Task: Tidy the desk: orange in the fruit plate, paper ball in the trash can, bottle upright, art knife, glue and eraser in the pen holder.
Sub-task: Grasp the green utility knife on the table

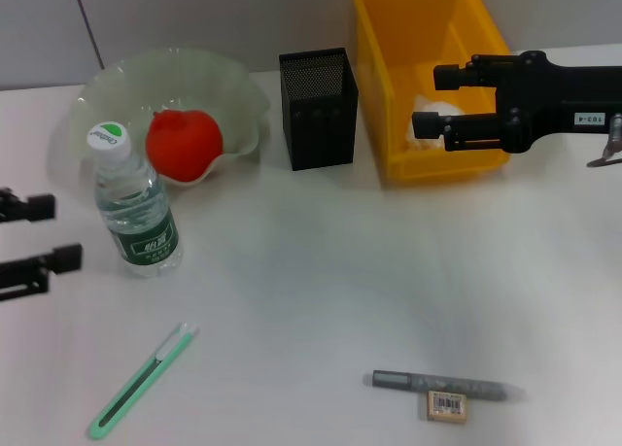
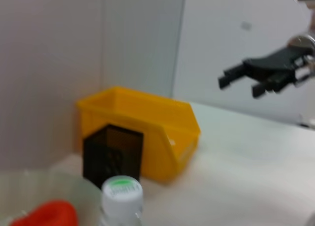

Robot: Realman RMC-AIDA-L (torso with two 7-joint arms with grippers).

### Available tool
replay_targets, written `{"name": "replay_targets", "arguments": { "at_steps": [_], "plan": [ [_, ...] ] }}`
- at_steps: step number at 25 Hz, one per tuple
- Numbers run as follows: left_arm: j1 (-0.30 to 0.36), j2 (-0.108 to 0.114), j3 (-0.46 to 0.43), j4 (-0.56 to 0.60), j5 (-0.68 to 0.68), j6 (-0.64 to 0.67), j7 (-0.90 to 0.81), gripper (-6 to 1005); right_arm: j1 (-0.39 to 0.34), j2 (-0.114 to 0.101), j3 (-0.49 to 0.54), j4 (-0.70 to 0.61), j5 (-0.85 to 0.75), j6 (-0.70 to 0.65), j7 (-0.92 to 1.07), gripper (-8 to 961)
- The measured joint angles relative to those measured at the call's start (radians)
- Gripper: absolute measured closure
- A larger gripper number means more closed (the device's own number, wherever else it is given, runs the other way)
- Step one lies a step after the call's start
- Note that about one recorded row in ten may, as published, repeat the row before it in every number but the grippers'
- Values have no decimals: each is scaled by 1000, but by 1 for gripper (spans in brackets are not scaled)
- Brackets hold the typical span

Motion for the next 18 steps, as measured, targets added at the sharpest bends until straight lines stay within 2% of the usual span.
{"name": "replay_targets", "arguments": {
  "at_steps": [2, 4, 8, 18],
  "plan": [
    [-11, -6, 0, 1, 27, 4, -2, 333, 6, 0, 0, 0, -6, 1, 0, 198],
    [-44, -29, 4, 1, 117, 15, -9, 333, 12, -1, 0, -1, -6, 1, 4, 198],
    [-63, -43, 32, 1, 175, 16, -10, 333, 32, -2, 0, -10, -31, 1, 22, 197],
    [-68, -46, 60, -2, 173, 10, -14, 333, 60, -2, 3, -15, -69, 3, 57, 197]
  ]
}}
